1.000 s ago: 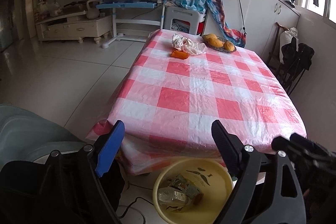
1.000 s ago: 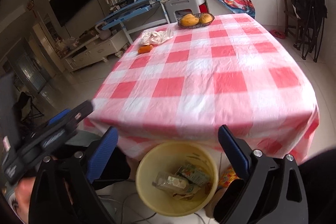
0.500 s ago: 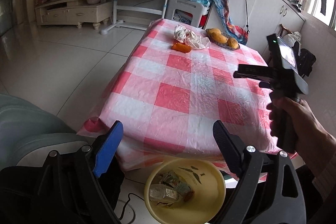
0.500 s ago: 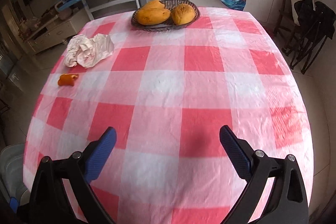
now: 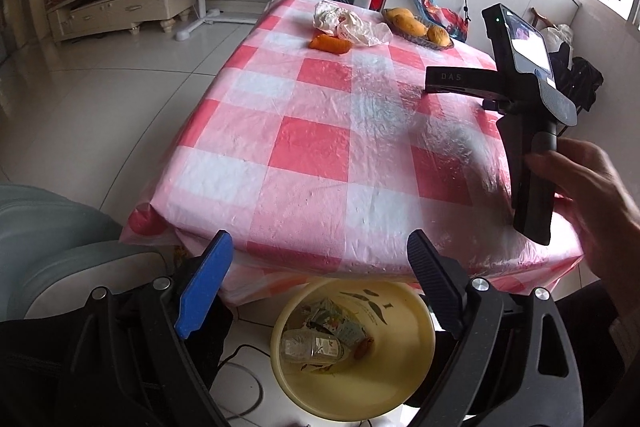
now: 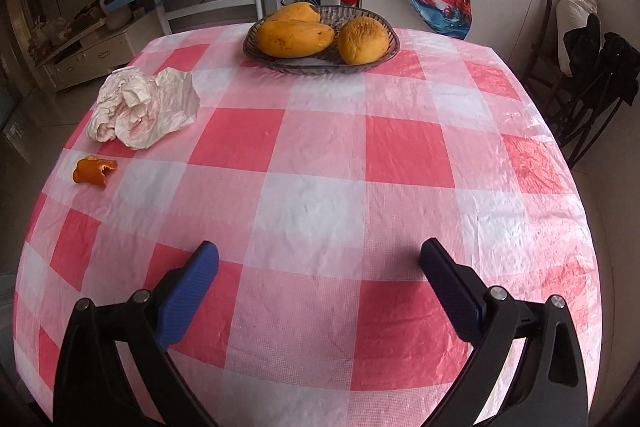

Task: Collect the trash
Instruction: 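Move both open tools back over the table toward the crumpled paper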

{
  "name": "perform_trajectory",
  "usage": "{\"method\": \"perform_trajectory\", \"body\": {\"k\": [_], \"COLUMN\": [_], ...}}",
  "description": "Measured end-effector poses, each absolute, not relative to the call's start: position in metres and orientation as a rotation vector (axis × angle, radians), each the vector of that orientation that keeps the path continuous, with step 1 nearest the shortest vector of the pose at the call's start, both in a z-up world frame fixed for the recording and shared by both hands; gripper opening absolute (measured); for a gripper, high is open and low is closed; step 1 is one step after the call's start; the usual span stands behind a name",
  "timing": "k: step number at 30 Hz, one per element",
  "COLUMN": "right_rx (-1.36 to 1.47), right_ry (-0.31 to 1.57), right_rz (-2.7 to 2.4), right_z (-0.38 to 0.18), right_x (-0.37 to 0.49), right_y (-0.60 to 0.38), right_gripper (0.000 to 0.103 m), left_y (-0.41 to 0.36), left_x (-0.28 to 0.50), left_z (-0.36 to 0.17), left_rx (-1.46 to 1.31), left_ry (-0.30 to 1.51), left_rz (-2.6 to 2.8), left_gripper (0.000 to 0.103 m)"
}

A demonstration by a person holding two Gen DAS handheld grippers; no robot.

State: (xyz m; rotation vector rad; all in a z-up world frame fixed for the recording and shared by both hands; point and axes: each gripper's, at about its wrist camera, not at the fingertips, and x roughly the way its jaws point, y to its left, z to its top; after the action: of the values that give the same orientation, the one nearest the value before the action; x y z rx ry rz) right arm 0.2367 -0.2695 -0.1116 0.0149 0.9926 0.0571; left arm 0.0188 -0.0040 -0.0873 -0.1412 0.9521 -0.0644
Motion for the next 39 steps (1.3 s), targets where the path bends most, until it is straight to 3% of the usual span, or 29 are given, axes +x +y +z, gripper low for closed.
{"method": "perform_trajectory", "body": {"k": [39], "right_rx": [0.014], "right_ry": [0.992], "right_rz": [0.058], "right_z": [-0.112], "right_x": [0.235], "right_y": [-0.270], "right_gripper": [0.096], "left_y": [0.019], "left_x": [0.017], "left_z": [-0.081], "left_rx": [-0.213], "left_ry": [0.879], "left_rz": [0.006], "left_gripper": [0.086]}}
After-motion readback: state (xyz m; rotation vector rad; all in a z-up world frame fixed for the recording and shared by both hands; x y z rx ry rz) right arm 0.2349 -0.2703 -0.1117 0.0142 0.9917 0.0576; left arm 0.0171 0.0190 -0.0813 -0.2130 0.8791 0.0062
